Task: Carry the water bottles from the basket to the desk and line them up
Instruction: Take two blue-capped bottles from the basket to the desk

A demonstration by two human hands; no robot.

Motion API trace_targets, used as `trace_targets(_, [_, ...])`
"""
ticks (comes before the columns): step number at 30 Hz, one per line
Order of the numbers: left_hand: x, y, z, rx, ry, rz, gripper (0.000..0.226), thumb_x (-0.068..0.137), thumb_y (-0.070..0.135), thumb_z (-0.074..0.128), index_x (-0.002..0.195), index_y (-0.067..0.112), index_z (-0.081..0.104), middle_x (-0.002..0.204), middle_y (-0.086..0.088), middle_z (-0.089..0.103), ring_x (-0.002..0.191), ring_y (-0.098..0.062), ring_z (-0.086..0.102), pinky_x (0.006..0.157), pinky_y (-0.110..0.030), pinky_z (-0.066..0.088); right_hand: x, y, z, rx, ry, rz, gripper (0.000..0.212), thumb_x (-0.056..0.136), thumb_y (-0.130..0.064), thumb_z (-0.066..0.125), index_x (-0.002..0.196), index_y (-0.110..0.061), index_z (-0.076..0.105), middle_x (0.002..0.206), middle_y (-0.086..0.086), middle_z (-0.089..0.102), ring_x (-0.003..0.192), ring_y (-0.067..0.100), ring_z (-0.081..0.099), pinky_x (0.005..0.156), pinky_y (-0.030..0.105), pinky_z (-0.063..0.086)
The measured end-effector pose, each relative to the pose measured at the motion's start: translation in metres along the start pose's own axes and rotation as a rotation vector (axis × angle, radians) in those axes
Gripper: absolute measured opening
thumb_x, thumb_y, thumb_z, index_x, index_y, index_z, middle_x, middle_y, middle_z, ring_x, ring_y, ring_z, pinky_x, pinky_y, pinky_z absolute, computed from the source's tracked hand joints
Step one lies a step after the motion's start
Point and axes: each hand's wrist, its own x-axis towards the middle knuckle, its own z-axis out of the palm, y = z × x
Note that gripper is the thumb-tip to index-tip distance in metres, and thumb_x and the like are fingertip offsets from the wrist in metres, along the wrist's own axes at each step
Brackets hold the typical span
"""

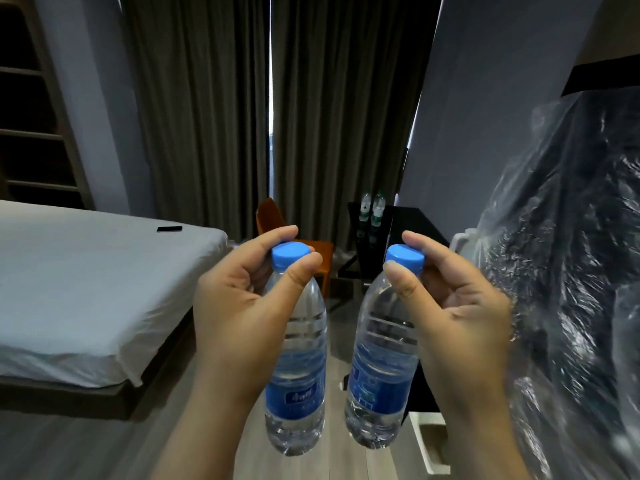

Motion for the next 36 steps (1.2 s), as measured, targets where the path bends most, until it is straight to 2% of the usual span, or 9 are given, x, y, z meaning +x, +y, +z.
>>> trace_targets(5, [0.076, -0.051, 0.006, -0.015, -0.031, 0.006, 0.043, 0.068, 0.039, 0.07, 0.109, 0.028, 0.068, 0.092, 0.016, 0.074, 0.087, 0.0, 0.07, 0.071, -0.01, 0.053, 0.056, 0.048, 0.043, -0.034, 0.03, -0.015, 0.036, 0.077, -0.019, 0.075, 0.112, -0.025, 0.069, 0.103, -0.006, 0.074, 0.097, 0.01, 0.07, 0.084, 0.023, 0.056])
trace_targets(9, [0.141, -0.089, 0.01, -0.034, -0.059, 0.007, 0.044, 0.067, 0.038, 0.07, 0.109, 0.027, 0.068, 0.092, 0.018, 0.074, 0.087, 0.001, 0.069, 0.074, -0.013, 0.055, 0.104, 0.084, 0.078, -0.069, 0.062, -0.034, 0.036, 0.076, -0.024, 0.075, 0.111, -0.028, 0.069, 0.104, -0.009, 0.073, 0.098, 0.009, 0.069, 0.082, 0.019, 0.055])
trace_targets(17, [0.23, -0.171, 0.024, -0.038, -0.101, -0.046, 0.044, 0.066, 0.042, 0.069, 0.109, 0.03, 0.068, 0.093, 0.017, 0.073, 0.087, 0.0, 0.069, 0.076, -0.014, 0.055, 0.17, 0.162, 0.123, -0.075, 0.101, 0.043, 0.037, 0.075, -0.029, 0.073, 0.111, -0.03, 0.069, 0.108, -0.006, 0.073, 0.101, 0.009, 0.068, 0.083, 0.023, 0.056])
trace_targets(24, [0.297, -0.238, 0.064, -0.033, -0.112, -0.046, 0.044, 0.067, 0.042, 0.071, 0.109, 0.029, 0.068, 0.093, 0.015, 0.074, 0.089, -0.003, 0.07, 0.077, -0.016, 0.056, 0.243, 0.231, 0.14, -0.051, 0.084, 0.044, 0.037, 0.074, -0.025, 0.074, 0.11, -0.029, 0.069, 0.104, -0.009, 0.073, 0.098, 0.006, 0.069, 0.079, 0.016, 0.054])
trace_targets(29, [0.354, -0.278, 0.112, -0.018, -0.125, -0.038, 0.045, 0.067, 0.041, 0.071, 0.109, 0.027, 0.069, 0.093, 0.01, 0.075, 0.09, -0.006, 0.071, 0.08, -0.03, 0.057, 0.313, 0.282, 0.141, -0.036, 0.094, 0.034, 0.038, 0.074, -0.026, 0.075, 0.111, -0.027, 0.07, 0.105, -0.008, 0.073, 0.098, 0.006, 0.069, 0.08, 0.017, 0.054])
trace_targets(34, [0.404, -0.316, 0.155, 0.001, -0.111, -0.022, 0.045, 0.064, 0.048, 0.069, 0.106, 0.033, 0.067, 0.093, 0.016, 0.074, 0.089, -0.001, 0.07, 0.078, -0.022, 0.058, 0.376, 0.331, 0.137, -0.032, 0.08, 0.039, 0.039, 0.071, -0.028, 0.076, 0.109, -0.026, 0.071, 0.105, -0.008, 0.073, 0.097, 0.007, 0.07, 0.08, 0.017, 0.054])
trace_targets(36, [0.42, -0.334, 0.169, 0.004, -0.113, -0.039, 0.045, 0.064, 0.048, 0.069, 0.106, 0.034, 0.067, 0.094, 0.016, 0.074, 0.091, -0.001, 0.069, 0.08, -0.026, 0.058, 0.396, 0.35, 0.136, -0.057, 0.079, 0.048, 0.039, 0.071, -0.029, 0.076, 0.109, -0.027, 0.071, 0.105, -0.008, 0.073, 0.097, 0.006, 0.07, 0.08, 0.017, 0.054])
